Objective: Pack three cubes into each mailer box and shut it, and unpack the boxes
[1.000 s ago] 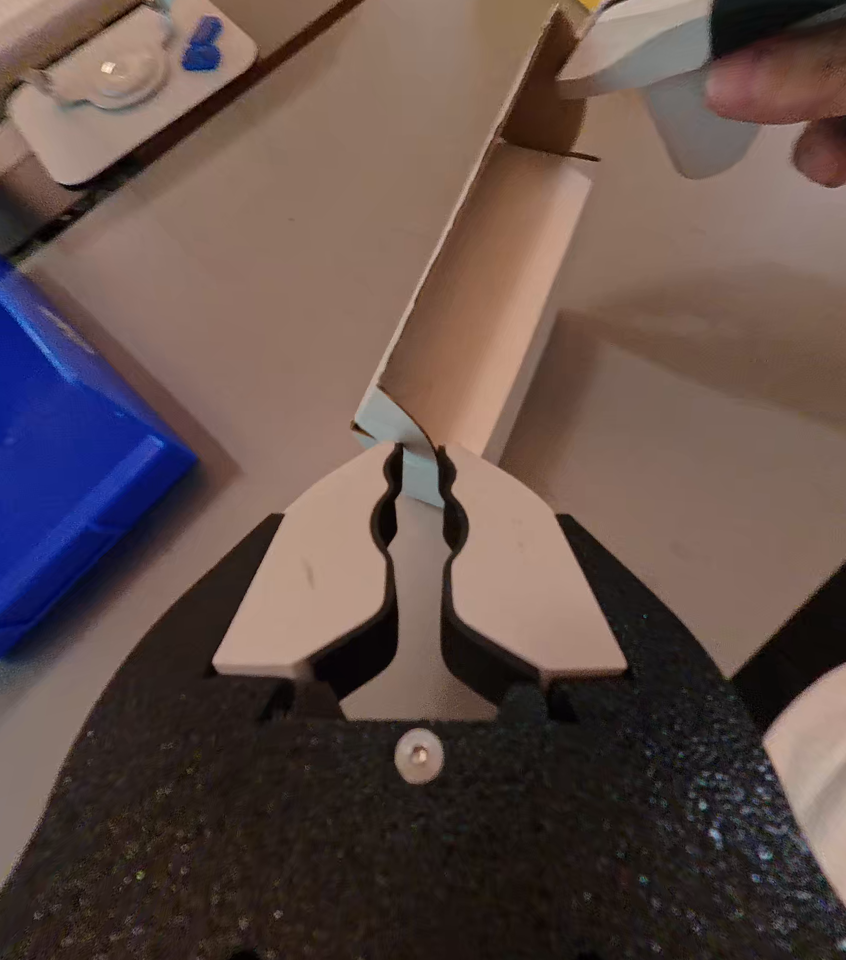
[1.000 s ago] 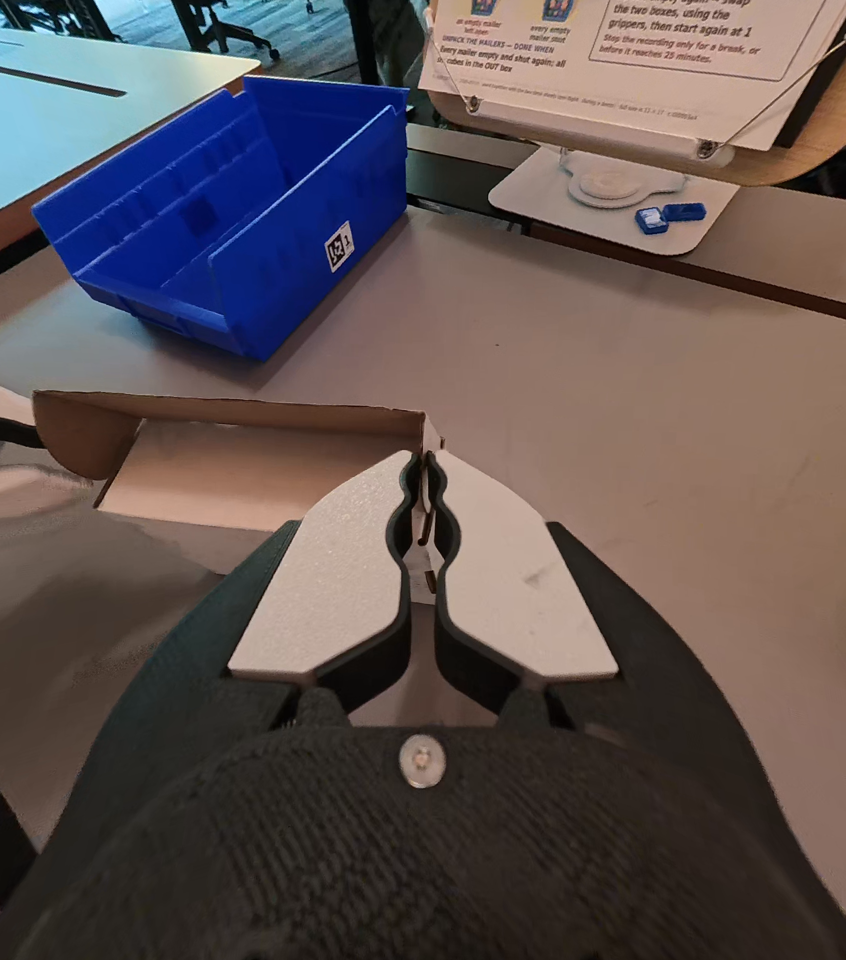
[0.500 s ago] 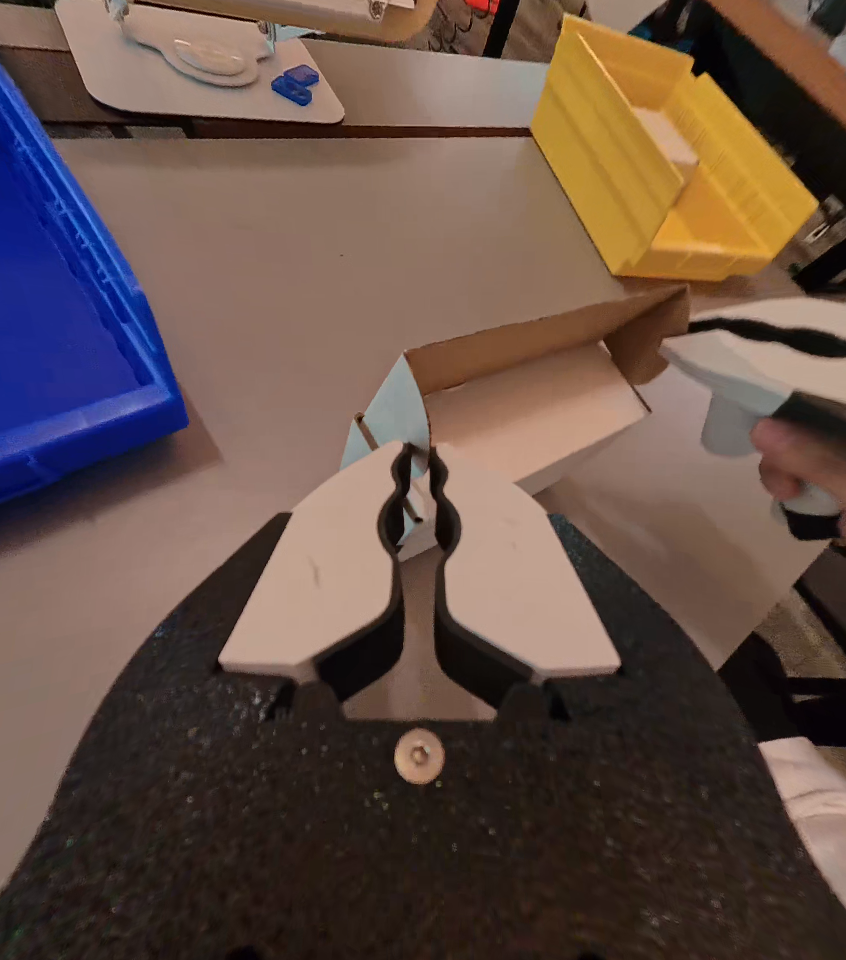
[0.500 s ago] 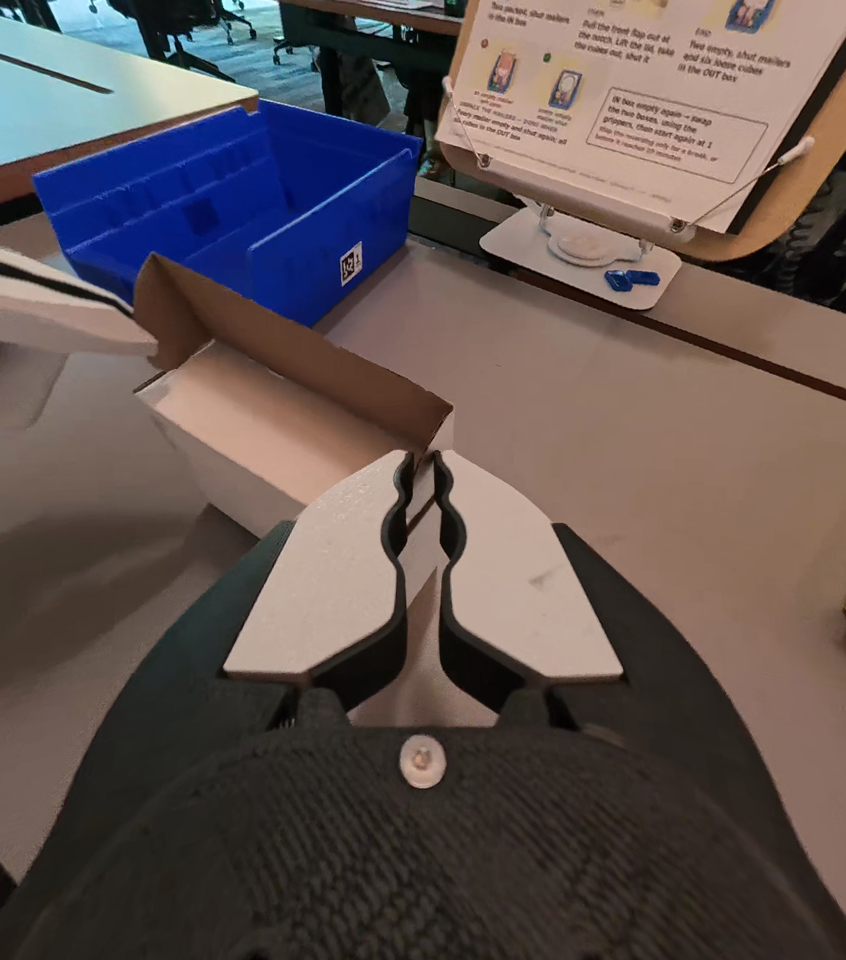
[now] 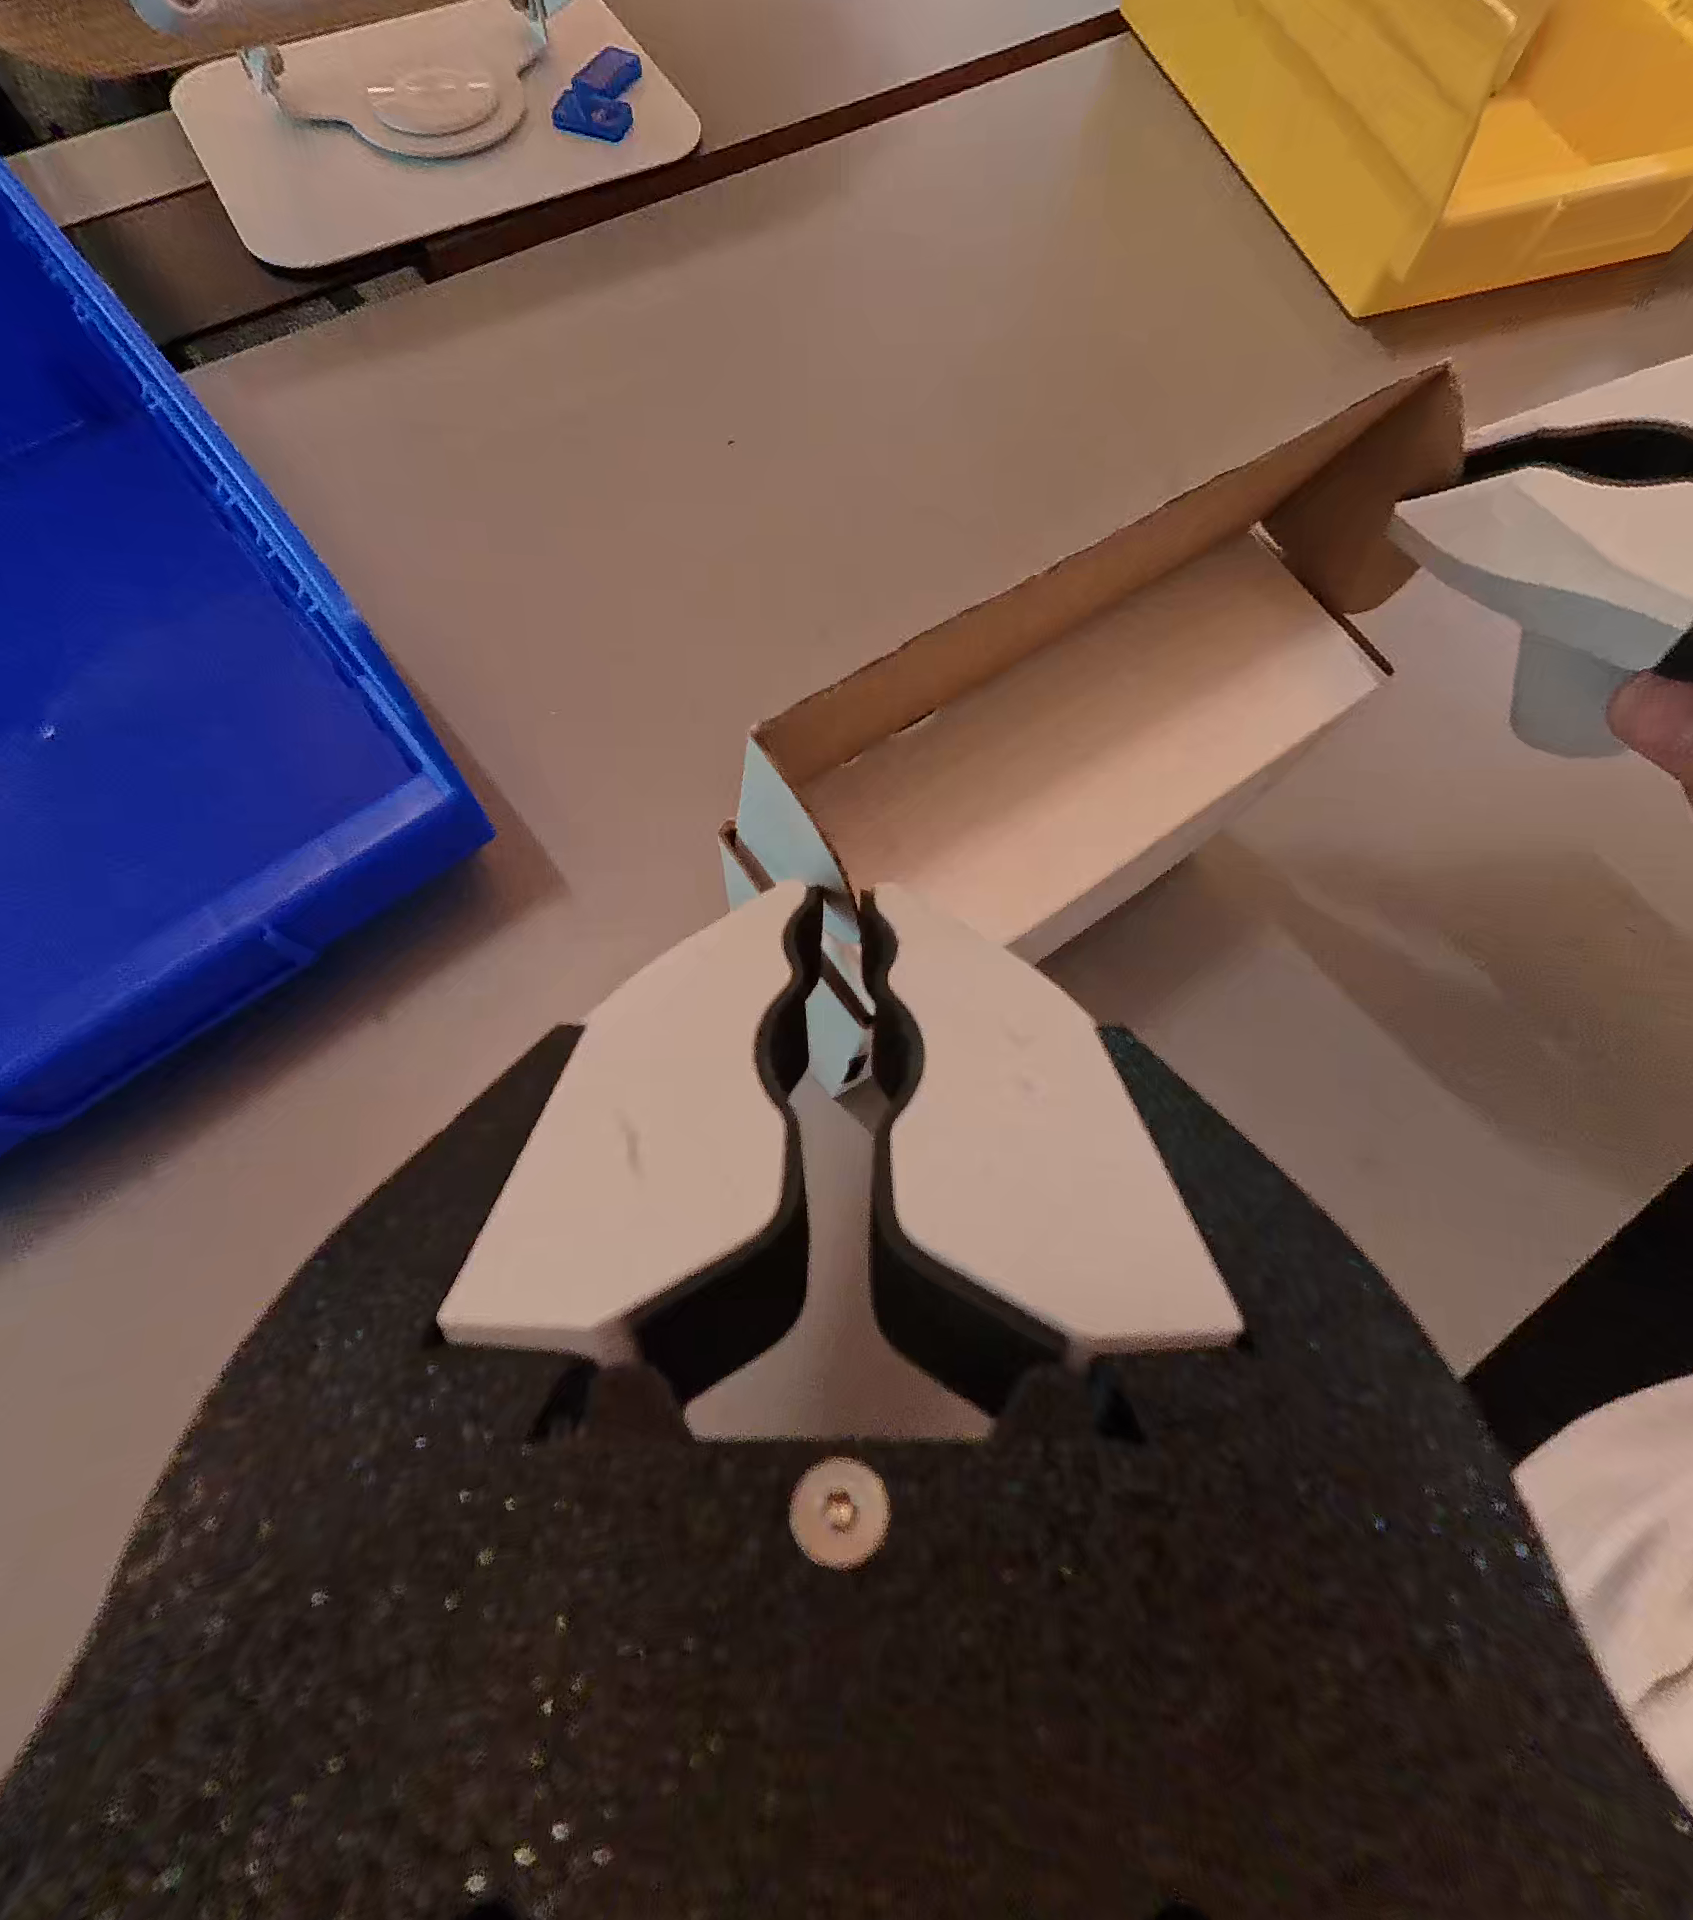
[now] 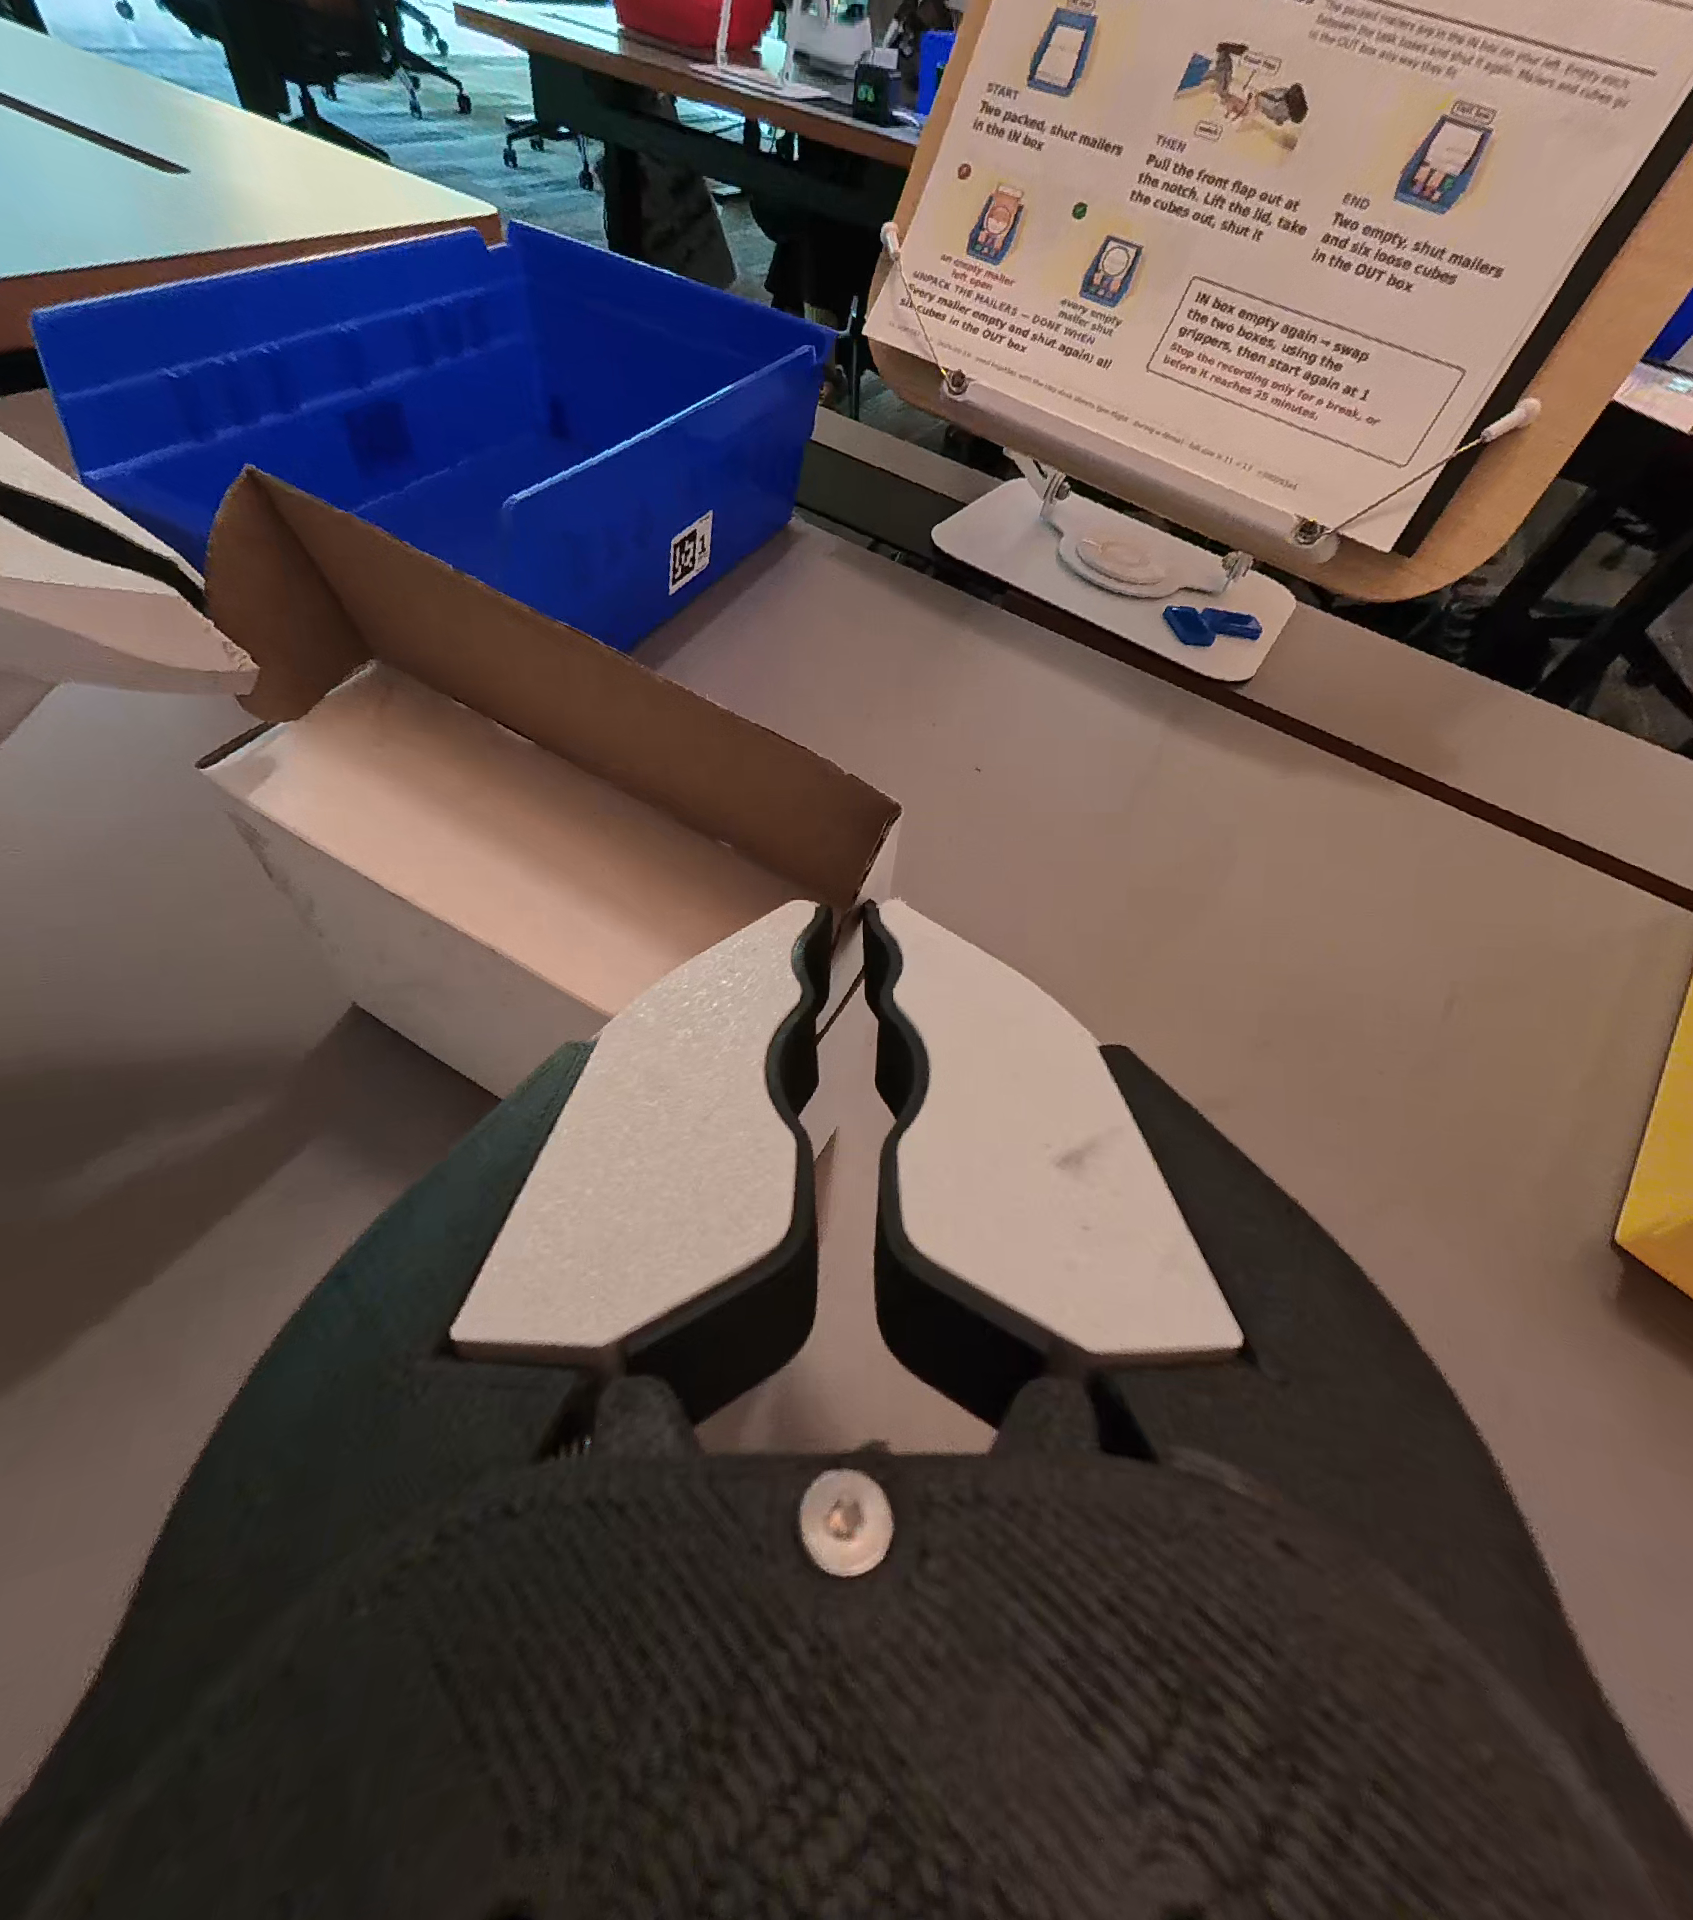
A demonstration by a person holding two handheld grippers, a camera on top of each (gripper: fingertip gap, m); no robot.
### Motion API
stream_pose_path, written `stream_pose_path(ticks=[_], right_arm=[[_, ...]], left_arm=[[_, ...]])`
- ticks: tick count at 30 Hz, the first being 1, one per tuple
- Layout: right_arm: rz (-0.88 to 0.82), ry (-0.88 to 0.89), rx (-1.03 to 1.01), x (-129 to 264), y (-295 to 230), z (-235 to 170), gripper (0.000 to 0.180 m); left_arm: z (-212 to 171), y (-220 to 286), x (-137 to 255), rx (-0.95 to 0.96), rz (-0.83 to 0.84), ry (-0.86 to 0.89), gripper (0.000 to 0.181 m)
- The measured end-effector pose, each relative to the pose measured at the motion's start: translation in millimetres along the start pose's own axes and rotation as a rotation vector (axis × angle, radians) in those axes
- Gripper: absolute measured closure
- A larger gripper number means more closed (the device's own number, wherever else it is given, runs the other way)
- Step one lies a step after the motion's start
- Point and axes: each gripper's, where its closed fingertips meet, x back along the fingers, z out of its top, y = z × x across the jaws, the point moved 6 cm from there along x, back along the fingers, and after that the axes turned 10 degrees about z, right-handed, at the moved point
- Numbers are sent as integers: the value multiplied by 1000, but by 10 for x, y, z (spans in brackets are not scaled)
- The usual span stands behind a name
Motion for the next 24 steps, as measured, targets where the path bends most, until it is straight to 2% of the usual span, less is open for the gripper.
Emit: stream_pose_path(ticks=[11,17,24], right_arm=[[-5,-12,12,-28,4,-16,174],[-4,-10,3,-15,27,-11,173],[12,-21,23,-35,-2,-19,174]], left_arm=[[-23,-60,2,42,-25,-11,177],[30,-50,7,139,-81,37,176],[-65,-54,-31,58,-60,-38,177]])
